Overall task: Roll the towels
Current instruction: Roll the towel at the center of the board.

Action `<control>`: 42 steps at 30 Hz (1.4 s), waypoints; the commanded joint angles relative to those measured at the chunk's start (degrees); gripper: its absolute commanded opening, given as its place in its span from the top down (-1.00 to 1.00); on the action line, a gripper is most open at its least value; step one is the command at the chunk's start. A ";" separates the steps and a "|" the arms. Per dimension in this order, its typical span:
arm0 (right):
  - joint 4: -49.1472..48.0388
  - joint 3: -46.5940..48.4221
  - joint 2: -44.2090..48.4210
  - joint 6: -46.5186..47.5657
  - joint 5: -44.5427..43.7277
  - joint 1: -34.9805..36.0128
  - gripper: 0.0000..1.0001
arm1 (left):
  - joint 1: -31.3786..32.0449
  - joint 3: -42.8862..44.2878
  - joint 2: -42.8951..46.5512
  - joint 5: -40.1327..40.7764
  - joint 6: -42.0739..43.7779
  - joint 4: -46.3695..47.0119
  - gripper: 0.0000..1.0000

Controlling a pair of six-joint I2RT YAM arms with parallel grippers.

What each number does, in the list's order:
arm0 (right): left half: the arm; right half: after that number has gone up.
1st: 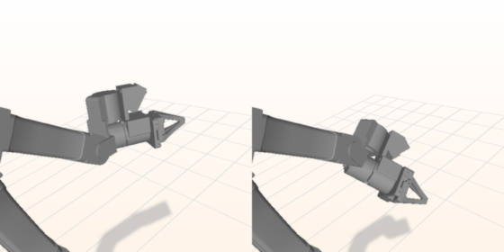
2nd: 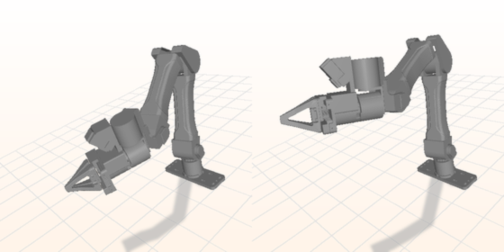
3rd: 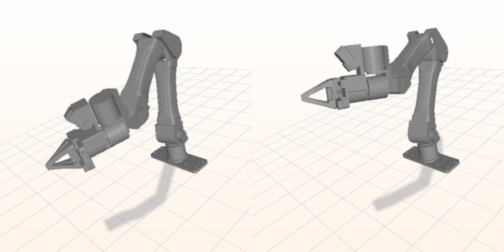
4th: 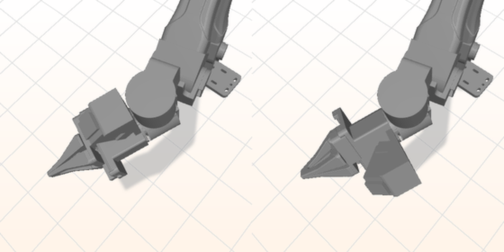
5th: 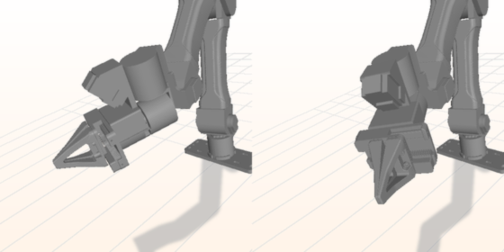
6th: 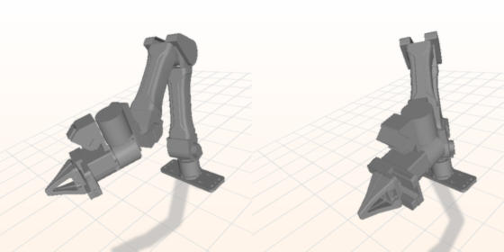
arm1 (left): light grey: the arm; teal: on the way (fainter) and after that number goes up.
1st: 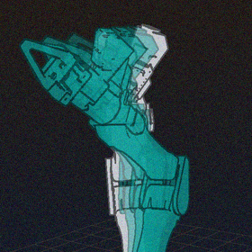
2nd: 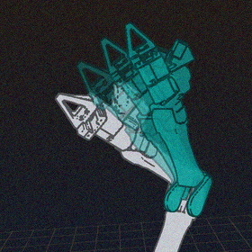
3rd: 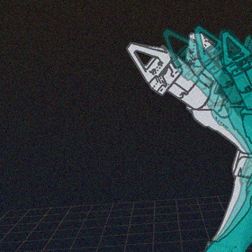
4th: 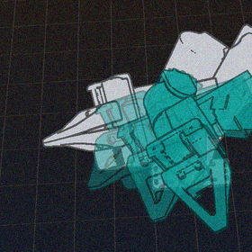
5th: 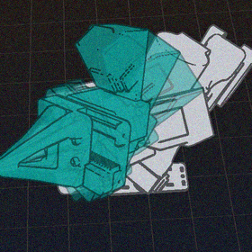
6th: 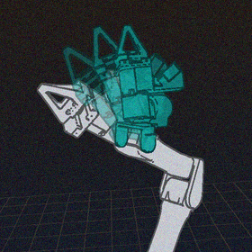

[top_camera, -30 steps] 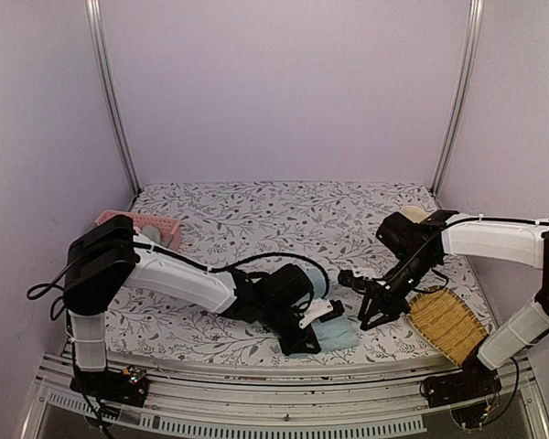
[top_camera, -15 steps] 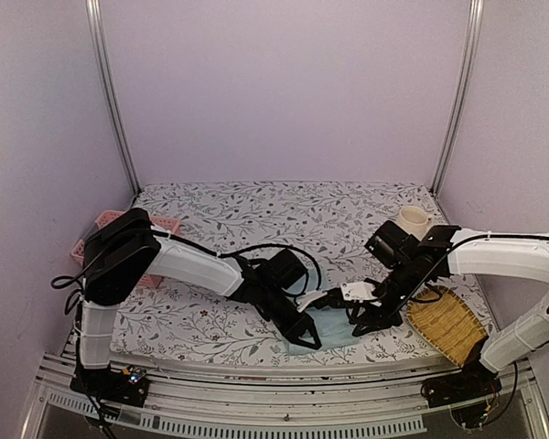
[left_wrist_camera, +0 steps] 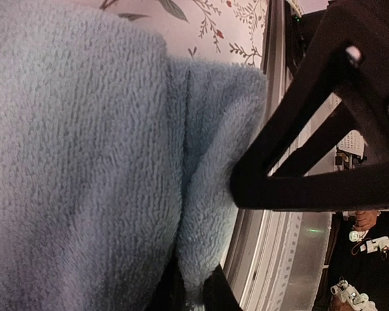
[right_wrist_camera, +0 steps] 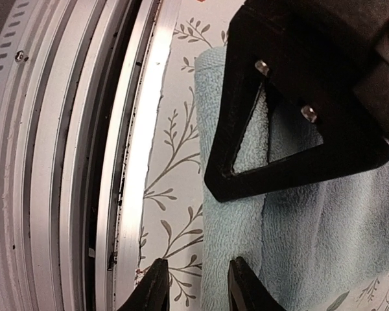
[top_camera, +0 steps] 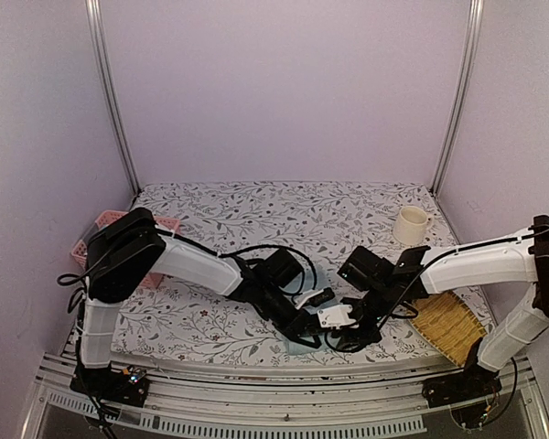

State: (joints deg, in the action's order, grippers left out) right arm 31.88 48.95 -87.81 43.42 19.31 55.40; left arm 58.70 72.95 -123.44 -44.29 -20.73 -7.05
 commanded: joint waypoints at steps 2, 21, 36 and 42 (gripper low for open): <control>-4.34 -0.50 -3.35 -0.22 -4.17 2.47 0.31 | -0.86 -3.90 -0.45 3.51 -2.21 -0.10 1.00; -6.66 -0.51 -2.74 2.92 -11.45 3.58 0.27 | -0.96 -9.08 2.17 2.37 -4.84 6.03 0.94; -4.16 -0.39 -11.78 4.80 -5.56 3.66 0.75 | -1.20 -12.80 7.98 5.95 -1.41 6.07 0.47; 5.57 3.51 -12.77 5.62 1.89 3.41 0.85 | -0.92 -22.99 20.96 18.00 -0.45 11.00 0.18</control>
State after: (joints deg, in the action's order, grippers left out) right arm 24.93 51.51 -97.03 48.07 14.63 58.65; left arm 58.13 55.92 -109.65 -36.21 -22.63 2.35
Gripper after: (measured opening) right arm 0.144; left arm 0.388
